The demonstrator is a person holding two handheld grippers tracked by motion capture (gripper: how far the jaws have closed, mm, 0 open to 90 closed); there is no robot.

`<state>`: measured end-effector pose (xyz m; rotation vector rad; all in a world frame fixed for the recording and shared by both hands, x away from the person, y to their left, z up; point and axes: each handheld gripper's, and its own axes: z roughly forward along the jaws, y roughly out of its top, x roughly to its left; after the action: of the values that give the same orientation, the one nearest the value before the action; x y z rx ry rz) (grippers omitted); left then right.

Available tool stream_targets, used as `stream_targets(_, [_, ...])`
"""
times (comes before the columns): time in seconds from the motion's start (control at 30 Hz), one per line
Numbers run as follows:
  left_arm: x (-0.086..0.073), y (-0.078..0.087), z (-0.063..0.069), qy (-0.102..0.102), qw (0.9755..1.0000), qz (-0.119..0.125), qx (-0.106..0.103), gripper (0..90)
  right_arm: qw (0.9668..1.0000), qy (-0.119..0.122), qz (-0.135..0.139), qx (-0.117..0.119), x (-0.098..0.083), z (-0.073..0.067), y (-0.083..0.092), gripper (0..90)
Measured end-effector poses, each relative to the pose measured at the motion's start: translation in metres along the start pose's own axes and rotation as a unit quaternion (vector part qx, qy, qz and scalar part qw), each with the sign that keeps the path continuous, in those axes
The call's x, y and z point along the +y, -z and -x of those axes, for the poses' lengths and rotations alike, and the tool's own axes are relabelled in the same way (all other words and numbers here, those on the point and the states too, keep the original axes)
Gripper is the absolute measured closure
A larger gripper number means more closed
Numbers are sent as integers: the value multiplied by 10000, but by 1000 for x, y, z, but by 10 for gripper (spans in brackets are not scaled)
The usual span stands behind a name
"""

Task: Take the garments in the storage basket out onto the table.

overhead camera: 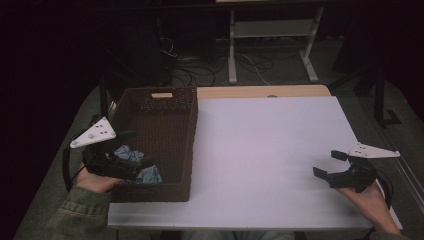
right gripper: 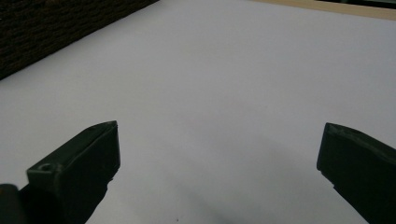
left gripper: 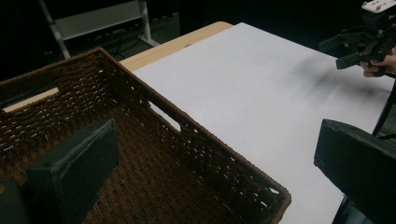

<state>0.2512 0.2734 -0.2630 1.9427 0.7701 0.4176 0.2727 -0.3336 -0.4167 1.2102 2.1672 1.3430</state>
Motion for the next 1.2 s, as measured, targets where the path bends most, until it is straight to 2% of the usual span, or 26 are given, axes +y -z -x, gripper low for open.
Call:
stream_targets(0.2, [2, 5, -4, -38, 10000, -45, 14, 0, 10000, 18, -50, 19, 0, -1, -1, 0])
stream_targets(0.37, [-2, 10, -13, -28, 9997, -207, 116, 0, 10000, 38, -49, 41, 0, -1, -1, 0])
stream_targets(0.7, [-14, 22, -27, 132, 9987, -387, 309, 0, 9999, 63, -87, 52, 0, -1, -2, 0])
stream_targets(1.2, [-31, 27, -50, 414, 9965, -530, 488, 0, 9999, 46, -84, 84, -1, -2, -1, 0])
